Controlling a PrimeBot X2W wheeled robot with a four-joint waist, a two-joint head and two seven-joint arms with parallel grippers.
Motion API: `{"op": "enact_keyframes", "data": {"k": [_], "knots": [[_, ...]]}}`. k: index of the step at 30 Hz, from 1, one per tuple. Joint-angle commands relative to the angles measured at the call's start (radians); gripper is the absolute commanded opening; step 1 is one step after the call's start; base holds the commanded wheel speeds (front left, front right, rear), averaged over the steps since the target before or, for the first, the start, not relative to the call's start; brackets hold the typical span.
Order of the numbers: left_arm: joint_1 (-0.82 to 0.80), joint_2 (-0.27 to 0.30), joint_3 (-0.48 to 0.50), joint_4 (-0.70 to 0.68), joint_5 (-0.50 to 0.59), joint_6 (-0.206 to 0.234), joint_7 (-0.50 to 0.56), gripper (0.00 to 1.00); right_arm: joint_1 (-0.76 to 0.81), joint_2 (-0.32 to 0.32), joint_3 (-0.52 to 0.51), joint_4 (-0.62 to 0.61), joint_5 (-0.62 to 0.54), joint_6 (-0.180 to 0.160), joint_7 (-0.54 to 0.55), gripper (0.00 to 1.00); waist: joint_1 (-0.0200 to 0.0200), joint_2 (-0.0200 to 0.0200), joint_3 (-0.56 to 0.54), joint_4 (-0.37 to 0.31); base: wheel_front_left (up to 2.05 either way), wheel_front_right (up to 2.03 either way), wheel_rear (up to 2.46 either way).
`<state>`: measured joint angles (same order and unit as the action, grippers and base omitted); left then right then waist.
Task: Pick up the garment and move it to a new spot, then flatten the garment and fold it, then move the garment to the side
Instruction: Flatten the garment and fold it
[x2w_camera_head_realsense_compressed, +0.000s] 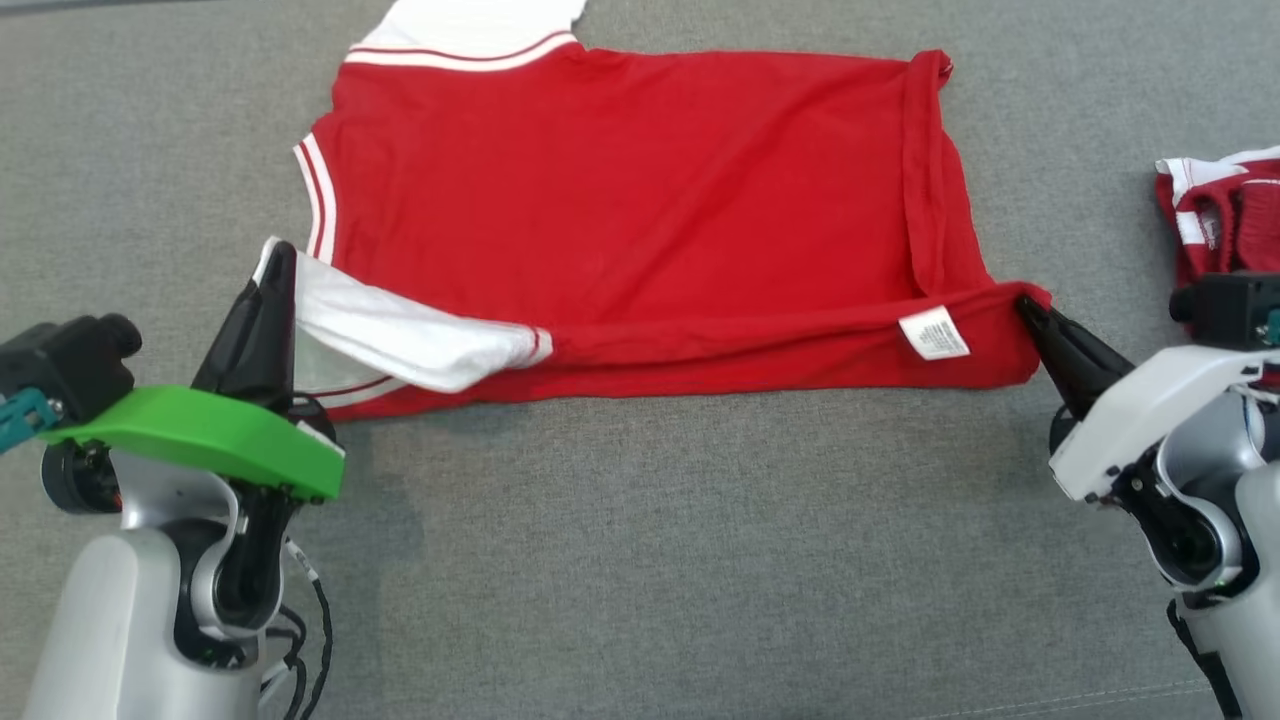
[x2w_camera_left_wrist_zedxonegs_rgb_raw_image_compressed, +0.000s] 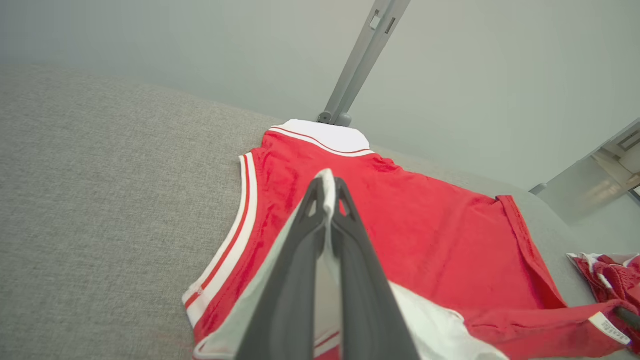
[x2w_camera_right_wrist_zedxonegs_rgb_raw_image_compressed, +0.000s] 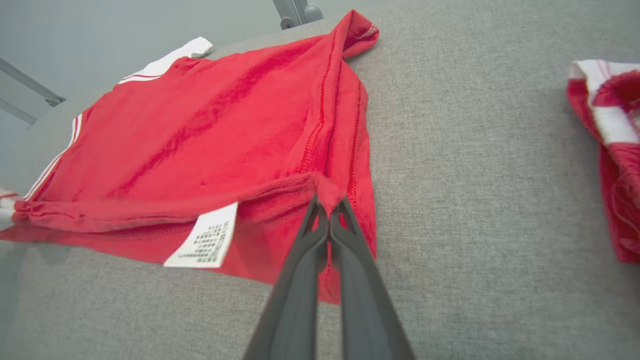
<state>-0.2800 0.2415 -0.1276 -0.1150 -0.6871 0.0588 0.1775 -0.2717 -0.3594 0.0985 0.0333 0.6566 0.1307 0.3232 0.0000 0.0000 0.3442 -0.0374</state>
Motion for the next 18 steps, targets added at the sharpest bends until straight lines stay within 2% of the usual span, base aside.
{"op": "enact_keyframes", "data": {"k": [1, 9, 10, 11, 12, 13, 14, 18], "knots": [[-0.032, -0.003, 0.005, 0.035, -0.004, -0.01, -0.014, 0.0, -0.029, -0.004, 0.014, 0.023, 0.01, 0.0, -0.016, 0.0, 0.0, 0.0, 0.032, -0.012, 0.0, 0.0, 0.0], [-0.135, -0.026, 0.002, 0.257, 0.0, -0.063, -0.106, 0.0, -0.125, -0.029, 0.109, 0.161, 0.044, 0.0, -0.124, 0.0, 0.0, 0.0, 0.066, -0.014, 0.0, 0.0, 0.0], [-0.14, -0.029, 0.001, 0.274, 0.0, -0.072, -0.12, 0.1, -0.13, -0.027, 0.117, 0.169, 0.053, 0.0, -0.145, 0.0, 0.0, 0.0, 0.068, -0.014, 0.0, 0.0, 0.0], [-0.145, -0.035, 0.006, 0.291, -0.004, -0.076, -0.139, 0.46, -0.134, -0.032, 0.126, 0.179, 0.047, 0.0, -0.169, 0.0, 0.0, 0.0, 0.069, -0.015, 0.0, 0.0, 0.0], [-0.146, -0.036, 0.005, 0.306, 0.0, -0.083, -0.155, 1.0, -0.133, -0.033, 0.135, 0.188, 0.044, 0.0, -0.193, 0.36, 0.0, 0.0, 0.069, -0.015, 0.0, 0.0, 0.0], [-0.145, -0.035, 0.003, 0.316, 0.01, -0.087, -0.176, 1.0, -0.13, -0.029, 0.142, 0.192, 0.049, 0.0, -0.221, 0.94, 0.0, 0.0, 0.068, -0.015, 0.0, 0.0, 0.0], [-0.142, -0.036, 0.004, 0.326, 0.019, -0.09, -0.201, 1.0, -0.126, -0.029, 0.144, 0.195, 0.044, 0.0, -0.256, 1.0, 0.0, 0.0, 0.066, -0.015, 0.0, 0.0, 0.0], [-0.115, -0.036, 0.007, 0.344, 0.089, -0.066, -0.33, 1.0, -0.081, -0.022, 0.127, 0.223, -0.03, 0.0, -0.402, 1.0, 0.0, 0.0, 0.047, -0.01, 0.0, 0.0, 0.0]]}}
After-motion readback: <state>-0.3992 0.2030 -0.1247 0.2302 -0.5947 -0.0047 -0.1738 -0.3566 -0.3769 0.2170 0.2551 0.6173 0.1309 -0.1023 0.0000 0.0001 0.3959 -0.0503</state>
